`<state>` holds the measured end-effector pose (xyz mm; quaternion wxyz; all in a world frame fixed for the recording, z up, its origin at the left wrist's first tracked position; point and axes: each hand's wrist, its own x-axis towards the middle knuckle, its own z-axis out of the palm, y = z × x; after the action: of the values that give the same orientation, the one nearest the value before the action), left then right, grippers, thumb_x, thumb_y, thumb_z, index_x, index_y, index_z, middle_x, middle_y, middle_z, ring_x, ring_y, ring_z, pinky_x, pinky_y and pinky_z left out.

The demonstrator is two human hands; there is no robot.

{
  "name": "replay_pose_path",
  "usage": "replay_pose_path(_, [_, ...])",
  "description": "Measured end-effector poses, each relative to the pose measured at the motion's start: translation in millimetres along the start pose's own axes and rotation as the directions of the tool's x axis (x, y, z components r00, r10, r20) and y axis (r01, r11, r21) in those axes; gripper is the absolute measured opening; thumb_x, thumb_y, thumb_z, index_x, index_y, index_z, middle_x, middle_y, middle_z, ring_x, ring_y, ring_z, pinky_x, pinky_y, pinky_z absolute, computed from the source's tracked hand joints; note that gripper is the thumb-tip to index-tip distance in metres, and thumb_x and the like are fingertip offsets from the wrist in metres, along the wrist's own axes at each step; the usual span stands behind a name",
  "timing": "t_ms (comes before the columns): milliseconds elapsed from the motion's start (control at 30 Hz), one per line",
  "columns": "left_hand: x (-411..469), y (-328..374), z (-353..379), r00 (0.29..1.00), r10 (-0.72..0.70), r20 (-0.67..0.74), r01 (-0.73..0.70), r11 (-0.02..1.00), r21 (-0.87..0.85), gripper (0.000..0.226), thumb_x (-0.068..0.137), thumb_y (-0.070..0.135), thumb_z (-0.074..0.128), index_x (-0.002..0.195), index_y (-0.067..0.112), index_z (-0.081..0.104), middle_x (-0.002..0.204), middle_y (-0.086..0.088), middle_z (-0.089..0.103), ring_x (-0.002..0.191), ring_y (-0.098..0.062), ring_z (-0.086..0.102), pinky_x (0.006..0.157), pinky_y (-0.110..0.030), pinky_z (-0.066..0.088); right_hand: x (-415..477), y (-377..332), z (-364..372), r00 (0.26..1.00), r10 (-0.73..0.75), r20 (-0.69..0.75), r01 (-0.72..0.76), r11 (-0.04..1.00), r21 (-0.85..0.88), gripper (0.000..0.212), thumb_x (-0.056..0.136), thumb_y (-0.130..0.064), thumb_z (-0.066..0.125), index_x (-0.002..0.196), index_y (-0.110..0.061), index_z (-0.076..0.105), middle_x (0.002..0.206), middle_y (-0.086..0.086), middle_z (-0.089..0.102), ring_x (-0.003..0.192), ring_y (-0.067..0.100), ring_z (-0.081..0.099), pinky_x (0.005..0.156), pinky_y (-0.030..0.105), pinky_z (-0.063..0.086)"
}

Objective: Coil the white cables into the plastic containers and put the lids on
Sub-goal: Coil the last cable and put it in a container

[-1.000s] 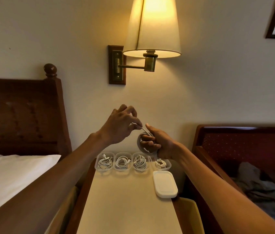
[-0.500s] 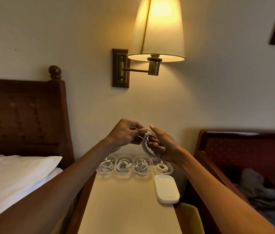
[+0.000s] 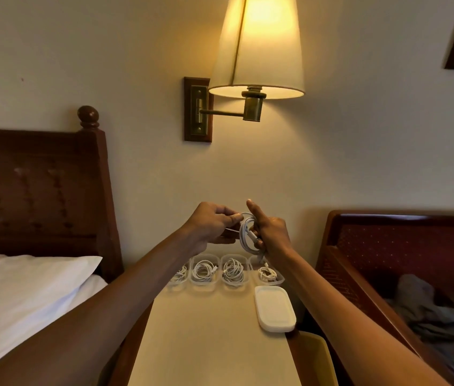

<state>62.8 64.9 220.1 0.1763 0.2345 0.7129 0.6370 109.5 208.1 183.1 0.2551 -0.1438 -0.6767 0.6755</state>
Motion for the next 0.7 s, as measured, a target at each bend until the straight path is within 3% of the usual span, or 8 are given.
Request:
replay_pose_path(100, [-0.7,-6.1,1.5,1.0,0.002,-0.01,-0.002,0.999,0.037,0.019,0.091,0.015,0.069,0.11,0.011,0.065,0.096,-0.011,0.076,0.085,-0.019,0.072,0.072,-0.032,0.054,1.1,6.6,0.1,0.999,-0.004,-0.041,0.003,1.0,-0.009,0.074,0.078,-0.061,0.068,0.084,0.013,0.067,0.075,0.03,0.064,0.064,0.037,0.058,0.069,0.048,0.053])
replay_pose_path(167, [-3.8,-7.4,3.2,1.0,0.028,0.012,-0.028,0.999,0.039,0.028,0.092,0.014,0.068,0.118,0.014,0.057,0.1,-0.014,0.075,0.088,-0.02,0.071,0.074,-0.033,0.051,0.3,6.9,-2.0,0.998,0.025,-0.058,-0.024,1.0,0.017,0.074,0.076,-0.061,0.07,0.084,0.013,0.066,0.068,0.026,0.061,0.064,0.032,0.056,0.067,0.047,0.05])
replay_pose_path(300, [-13.4,-9.0,10.9,0.978,0.149,0.144,-0.157,0.986,0.049,0.036,0.089,0.02,0.073,0.119,0.022,0.052,0.101,-0.018,0.074,0.091,-0.027,0.067,0.083,-0.039,0.051,-2.0,3.1,-6.6,0.995,0.095,-0.025,-0.093,0.992,0.08,0.054,0.08,-0.053,0.07,0.088,0.0,0.075,0.077,0.022,0.07,0.069,0.033,0.064,0.068,0.044,0.051])
replay_pose_path(400, [-16.2,-12.6,15.4,0.922,0.258,0.287,-0.303,0.945,0.124,0.041,0.076,0.011,0.082,0.11,0.023,0.063,0.098,-0.025,0.07,0.094,-0.042,0.066,0.089,-0.05,0.055,-5.2,-0.5,-8.0,0.992,0.124,0.033,-0.127,0.977,0.171,0.029,0.089,-0.039,0.066,0.077,-0.015,0.077,0.093,0.024,0.072,0.088,0.036,0.071,0.081,0.048,0.055])
replay_pose_path(500, [-13.2,-16.8,18.2,0.9,0.341,0.27,-0.403,0.887,0.225,0.033,0.073,0.004,0.083,0.101,0.019,0.075,0.093,-0.026,0.068,0.091,-0.044,0.065,0.085,-0.058,0.054,-6.1,-2.2,-9.3,0.992,0.119,0.046,-0.125,0.979,0.163,0.023,0.09,-0.037,0.065,0.077,-0.021,0.075,0.082,0.015,0.072,0.074,0.029,0.069,0.063,0.038,0.054])
replay_pose_path(600, [-9.4,-19.7,19.1,0.892,0.389,0.228,-0.446,0.841,0.307,0.026,0.075,0.008,0.083,0.097,0.021,0.079,0.087,-0.018,0.072,0.085,-0.04,0.067,0.081,-0.055,0.055,-6.1,-3.2,-10.3,0.988,0.147,0.05,-0.153,0.977,0.149,0.033,0.089,-0.041,0.065,0.069,-0.016,0.073,0.066,0.012,0.066,0.056,0.023,0.06,0.05,0.027,0.047])
replay_pose_path(700, [-8.1,-20.4,19.3,0.869,0.445,0.219,-0.495,0.763,0.415,0.022,0.081,0.021,0.081,0.103,0.023,0.079,0.092,-0.003,0.077,0.083,-0.019,0.071,0.082,-0.044,0.057,-4.9,-2.9,-13.1,0.981,0.187,0.047,-0.192,0.97,0.146,0.042,0.089,-0.045,0.065,0.066,-0.009,0.063,0.044,0.003,0.051,0.034,0.012,0.044,0.04,0.021,0.036])
